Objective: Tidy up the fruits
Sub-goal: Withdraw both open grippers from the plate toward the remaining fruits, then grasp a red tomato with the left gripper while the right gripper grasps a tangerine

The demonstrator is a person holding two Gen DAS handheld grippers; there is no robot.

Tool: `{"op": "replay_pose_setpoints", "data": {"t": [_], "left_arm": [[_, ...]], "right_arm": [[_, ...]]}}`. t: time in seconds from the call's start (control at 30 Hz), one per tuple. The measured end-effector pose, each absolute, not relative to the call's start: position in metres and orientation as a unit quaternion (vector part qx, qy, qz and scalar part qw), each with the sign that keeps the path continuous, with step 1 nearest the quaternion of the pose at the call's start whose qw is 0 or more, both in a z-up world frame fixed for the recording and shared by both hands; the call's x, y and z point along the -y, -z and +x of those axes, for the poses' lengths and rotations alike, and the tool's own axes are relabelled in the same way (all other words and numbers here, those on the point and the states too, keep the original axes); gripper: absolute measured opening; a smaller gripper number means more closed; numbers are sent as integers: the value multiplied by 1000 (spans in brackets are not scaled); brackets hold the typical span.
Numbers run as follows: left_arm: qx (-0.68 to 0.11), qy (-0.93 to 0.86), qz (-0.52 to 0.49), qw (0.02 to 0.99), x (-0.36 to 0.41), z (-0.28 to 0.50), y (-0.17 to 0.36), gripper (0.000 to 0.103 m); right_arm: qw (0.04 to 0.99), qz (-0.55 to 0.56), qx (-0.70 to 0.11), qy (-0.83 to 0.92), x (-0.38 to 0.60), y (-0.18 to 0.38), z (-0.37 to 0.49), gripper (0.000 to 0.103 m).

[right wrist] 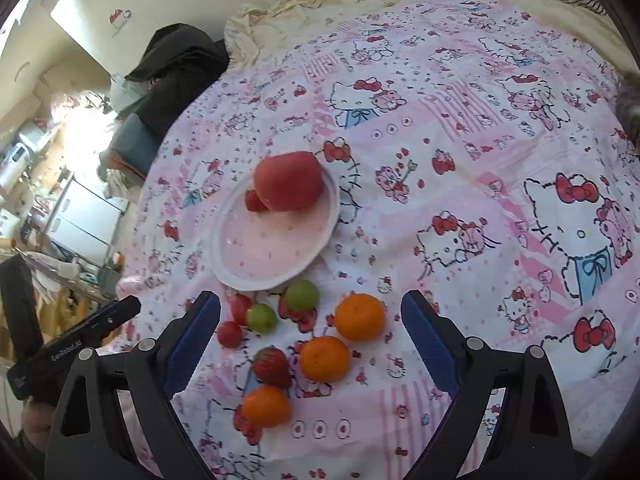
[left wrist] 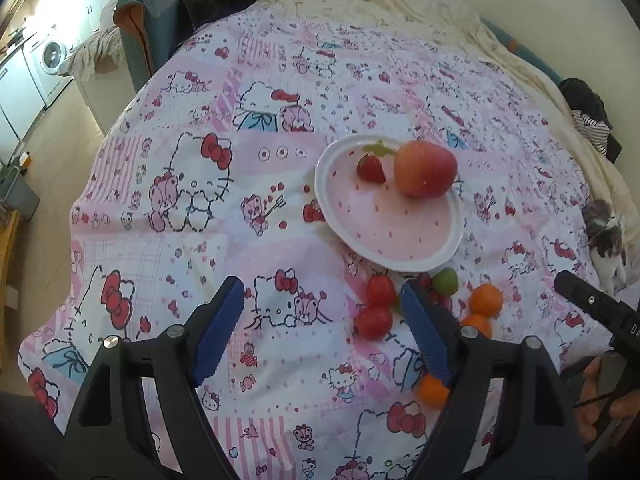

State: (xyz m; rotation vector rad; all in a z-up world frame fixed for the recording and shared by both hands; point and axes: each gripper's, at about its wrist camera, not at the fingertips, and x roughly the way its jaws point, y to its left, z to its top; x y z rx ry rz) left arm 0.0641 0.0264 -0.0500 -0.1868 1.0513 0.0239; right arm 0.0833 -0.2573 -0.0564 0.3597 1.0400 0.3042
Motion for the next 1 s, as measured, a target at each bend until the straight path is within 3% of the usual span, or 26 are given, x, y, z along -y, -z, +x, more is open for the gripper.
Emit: {"op": "replay_pose_setpoints", "data": {"t": [0.4,0.5,0.7,0.77,0.83,0.93,1.0], "left_arm": [[-540,6,-109,834,-19,75,82,78],[-562,26,-106,820,-4,82,99,73],[-601,74,-38,795,38,90,135,70],[-603,72,-32,794,41,92,143,59],[-603,70,-41,793,39,93,148,54],[-602,73,-46,794,35,90,145,33],[-600,74,-49,795,32,87,142,30]], "right_arm": [[811,244,-521,-109,281,78,97,94],[803,257,-526,-110,282,82,99,94],[797,256,-536,-107,282,88,103,94],[796,260,-537,-106,283,89,104,94],[795,261,-537,-105,283,89,104,94],[796,258,-537,-105,283,89,104,94],[797,256,-537,-106,282,89,104,94]]}}
